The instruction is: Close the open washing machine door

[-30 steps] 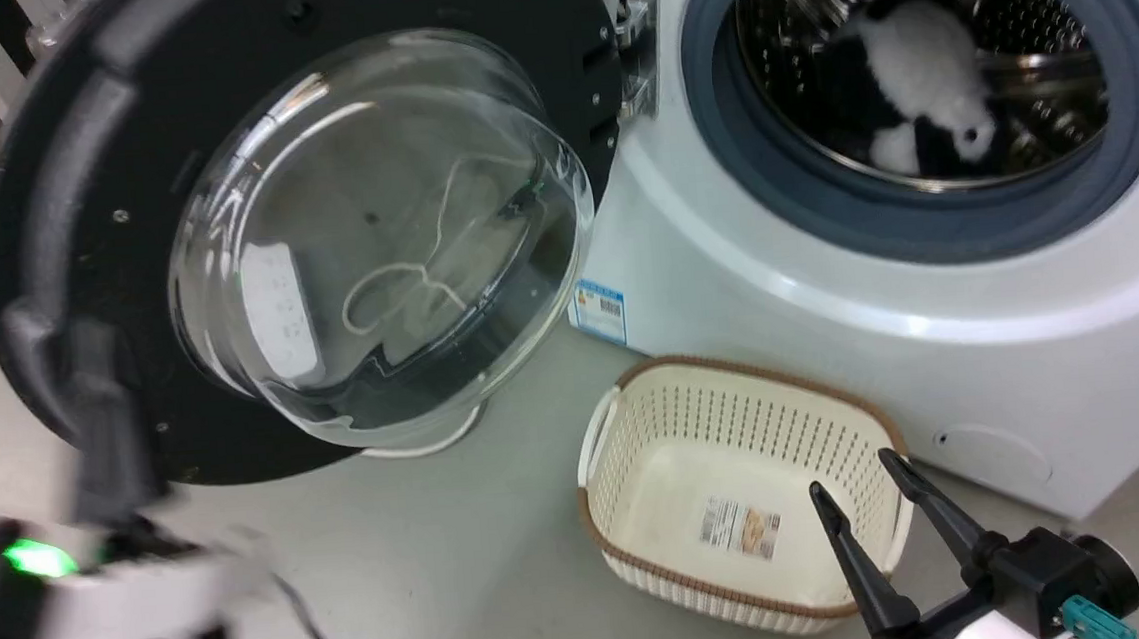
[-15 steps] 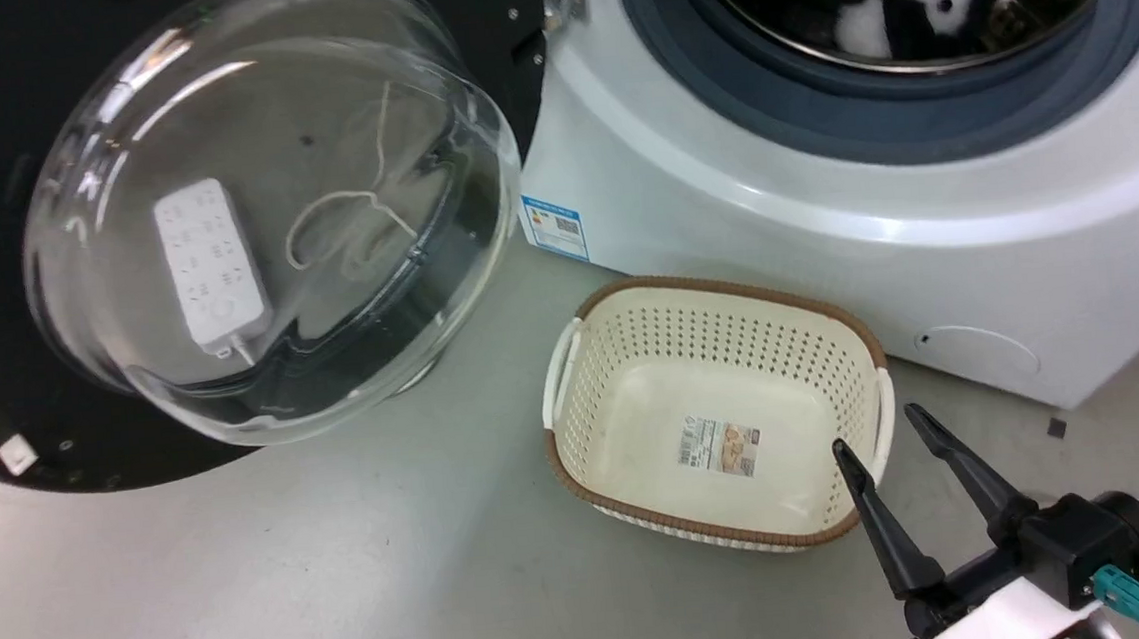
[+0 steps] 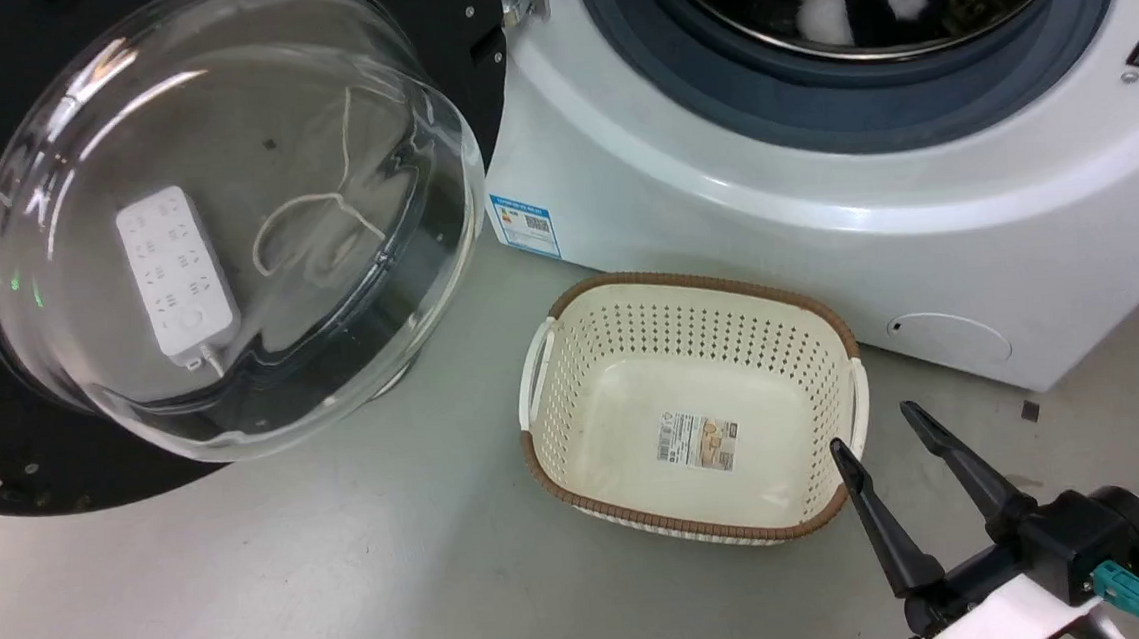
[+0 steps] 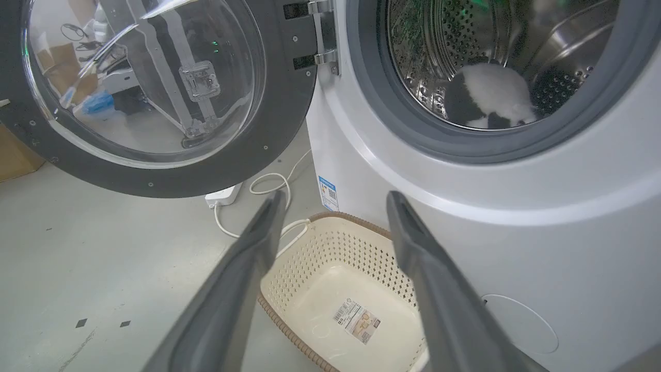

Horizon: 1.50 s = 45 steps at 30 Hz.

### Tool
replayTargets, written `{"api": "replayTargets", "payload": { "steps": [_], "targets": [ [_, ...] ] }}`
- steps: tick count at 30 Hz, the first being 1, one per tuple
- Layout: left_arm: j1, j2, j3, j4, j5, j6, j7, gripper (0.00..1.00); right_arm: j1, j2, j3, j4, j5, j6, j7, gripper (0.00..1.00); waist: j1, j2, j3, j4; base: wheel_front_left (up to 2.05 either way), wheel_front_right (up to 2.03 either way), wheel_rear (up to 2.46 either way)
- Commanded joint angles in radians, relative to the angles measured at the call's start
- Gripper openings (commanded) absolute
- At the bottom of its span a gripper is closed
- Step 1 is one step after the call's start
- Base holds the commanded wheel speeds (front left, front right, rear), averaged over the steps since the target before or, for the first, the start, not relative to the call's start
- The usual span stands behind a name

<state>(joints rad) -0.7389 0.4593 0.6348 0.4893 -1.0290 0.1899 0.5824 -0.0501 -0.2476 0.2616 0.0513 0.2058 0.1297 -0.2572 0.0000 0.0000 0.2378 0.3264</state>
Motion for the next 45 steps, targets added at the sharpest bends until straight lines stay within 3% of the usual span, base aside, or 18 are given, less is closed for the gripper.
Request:
{"api": "replayTargets", "payload": {
  "steps": [1, 7, 8, 11, 18, 20, 21, 22, 26, 27, 28, 30, 33, 34, 39, 45],
  "targets": [
    [0.023, -0.004, 0.005, 0.000, -0.013, -0.010, 0.019, 0.00, 0.001, -0.003, 0.000, 0.003, 0.010, 0.001, -0.005, 1.00, 0.0000, 0.0000, -0.009, -0.001, 0.00, 0.00, 0.00],
    [0.094, -0.042, -0.009, -0.026, -0.076, -0.053, 0.148, 0.00, 0.014, 0.011, -0.002, 0.020, 0.012, 0.001, -0.005, 1.00, 0.0000, 0.0000, -0.067, -0.002, 0.00, 0.00, 0.00],
    [0.149, -0.083, -0.034, -0.061, -0.116, -0.089, 0.237, 0.00, 0.027, 0.028, -0.010, 0.030, 0.010, 0.001, -0.005, 1.00, 0.0000, 0.0000, -0.113, 0.001, 0.00, 0.00, 0.00],
    [0.211, -0.137, -0.057, -0.122, -0.164, -0.119, 0.327, 0.00, 0.044, 0.045, -0.022, 0.039, 0.008, 0.001, -0.005, 1.00, 0.0000, 0.0000, -0.154, 0.004, 0.00, 0.00, 0.00],
    [0.369, -0.306, -0.098, -0.303, -0.265, -0.115, 0.467, 0.00, 0.072, 0.078, -0.066, 0.049, -0.006, 0.001, -0.005, 1.00, 0.0000, 0.0000, -0.233, -0.004, 0.00, 0.00, 0.00],
    [0.420, -0.354, -0.119, -0.357, -0.287, -0.105, 0.493, 0.00, 0.073, 0.083, -0.082, 0.048, -0.011, 0.001, -0.005, 1.00, 0.0000, 0.0000, -0.245, -0.013, 0.00, 0.00, 0.00],
    [0.504, -0.398, -0.169, -0.443, -0.333, -0.078, 0.515, 0.00, 0.077, 0.090, -0.109, 0.048, -0.022, 0.001, -0.005, 1.00, 0.0000, 0.0000, -0.258, -0.037, 0.00, 0.00, 0.00],
    [0.504, -0.398, -0.169, -0.443, -0.333, -0.078, 0.515, 0.00, 0.077, 0.090, -0.109, 0.048, -0.022, 0.001, -0.005, 1.00, 0.0000, 0.0000, -0.258, -0.037, 0.00, 0.00, 0.00],
    [0.664, -0.408, -0.360, -0.541, -0.494, -0.054, 0.432, 0.00, 0.084, 0.089, -0.142, 0.045, -0.042, 0.001, -0.005, 1.00, 0.0000, 0.0000, -0.253, -0.106, 0.00, 0.00, 0.00],
    [0.664, -0.408, -0.360, -0.541, -0.494, -0.054, 0.432, 0.00, 0.084, 0.089, -0.142, 0.045, -0.042, 0.001, -0.005, 1.00, 0.0000, 0.0000, -0.253, -0.106, 0.00, 0.00, 0.00],
    [0.720, -0.409, -0.460, -0.574, -0.567, -0.059, 0.355, 0.00, 0.085, 0.084, -0.146, 0.043, -0.046, 0.001, -0.005, 1.00, 0.0000, 0.0000, -0.242, -0.144, 0.00, 0.00, 0.00],
    [0.742, -0.409, -0.508, -0.587, -0.599, -0.063, 0.313, 0.00, 0.084, 0.082, -0.147, 0.041, -0.048, 0.001, -0.005, 1.00, 0.0000, 0.0000, -0.235, -0.165, 0.00, 0.00, 0.00],
    [0.783, -0.409, -0.680, -0.605, -0.690, -0.097, 0.156, 0.00, 0.073, 0.070, -0.144, 0.033, -0.047, 0.001, -0.005, 1.00, 0.0000, 0.0000, -0.196, -0.257, 0.00, 0.00, 0.00],
    [0.783, -0.409, -0.680, -0.605, -0.690, -0.097, 0.156, 0.00, 0.073, 0.070, -0.144, 0.033, -0.047, 0.001, -0.005, 1.00, 0.0000, 0.0000, -0.196, -0.257, 0.00, 0.00, 0.00],
    [0.727, -0.409, -0.834, -0.542, -0.764, -0.159, -0.028, 0.00, 0.045, 0.058, -0.138, 0.023, -0.036, 0.001, -0.005, 1.00, 0.0000, 0.0000, -0.130, -0.385, 0.00, 0.00, 0.00],
    [0.549, -0.409, -0.936, -0.397, -0.845, -0.239, -0.275, 0.00, 0.014, 0.059, -0.135, 0.018, -0.015, 0.001, -0.005, 1.00, 0.0000, 0.0000, -0.049, -0.537, 0.00, 0.00, 0.00]
  ]
}}
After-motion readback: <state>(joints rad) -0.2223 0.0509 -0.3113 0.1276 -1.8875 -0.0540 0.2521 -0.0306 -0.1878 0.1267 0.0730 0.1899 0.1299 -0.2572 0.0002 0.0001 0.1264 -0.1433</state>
